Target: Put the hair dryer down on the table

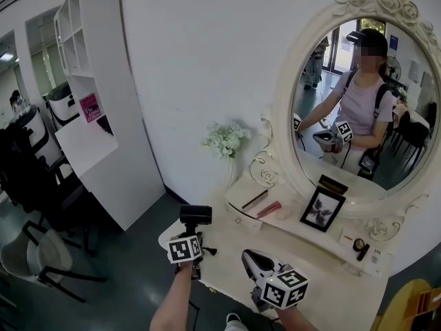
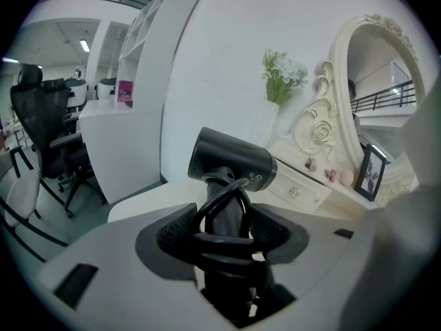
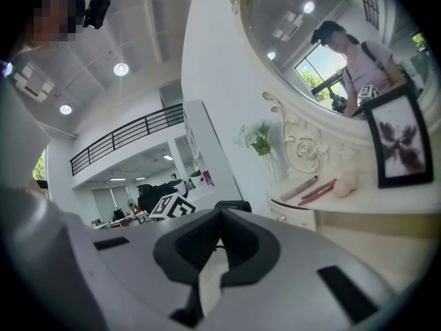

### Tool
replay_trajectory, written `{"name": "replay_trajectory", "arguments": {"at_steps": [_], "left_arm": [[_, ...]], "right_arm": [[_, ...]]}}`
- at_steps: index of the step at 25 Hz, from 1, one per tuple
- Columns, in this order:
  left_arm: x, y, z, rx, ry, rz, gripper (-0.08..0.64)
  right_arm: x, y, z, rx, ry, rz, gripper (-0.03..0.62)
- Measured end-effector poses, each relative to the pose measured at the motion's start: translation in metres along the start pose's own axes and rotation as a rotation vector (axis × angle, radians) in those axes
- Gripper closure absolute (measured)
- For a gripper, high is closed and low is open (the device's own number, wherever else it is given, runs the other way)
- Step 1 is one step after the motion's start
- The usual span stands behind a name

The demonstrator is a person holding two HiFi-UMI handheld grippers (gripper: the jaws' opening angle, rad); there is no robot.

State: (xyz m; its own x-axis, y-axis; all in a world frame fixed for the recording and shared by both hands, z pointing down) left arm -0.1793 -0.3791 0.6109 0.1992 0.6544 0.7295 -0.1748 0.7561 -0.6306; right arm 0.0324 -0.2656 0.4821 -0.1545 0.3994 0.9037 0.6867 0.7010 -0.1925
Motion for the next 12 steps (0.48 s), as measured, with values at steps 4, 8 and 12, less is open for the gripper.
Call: {"name": "replay_trajectory", "arguments": {"at_steps": [4, 8, 12], "left_arm": [[0.004, -0.006, -0.001, -0.002, 0.001, 0.022, 0.318], [0.009, -0.012, -0.001, -0.005, 0.007, 0.042, 0.319], [0.013, -0.017, -0.001, -0.009, 0.002, 0.055, 0.319]], "right_arm": [[0.000, 0.003, -0.003, 0.007, -0.004, -0.001, 0.591], [0.000, 0.004, -0.005, 0.010, -0.004, -0.001, 0.591], [0.000, 0.005, -0.008, 0.012, -0.006, -0.002, 0.591]]}}
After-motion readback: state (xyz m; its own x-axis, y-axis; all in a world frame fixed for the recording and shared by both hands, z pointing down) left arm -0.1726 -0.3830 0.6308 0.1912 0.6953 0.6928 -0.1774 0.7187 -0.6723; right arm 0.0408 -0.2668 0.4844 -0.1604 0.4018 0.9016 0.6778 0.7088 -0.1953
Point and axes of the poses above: the fingertips, and each gripper's own axes: y backward along the fingers, z to its left, x out of its underside, the point moved 4 cm from there along y, backward along the fingers, and after that the axes turned 1 degree about -x, right-handed, at the moved point
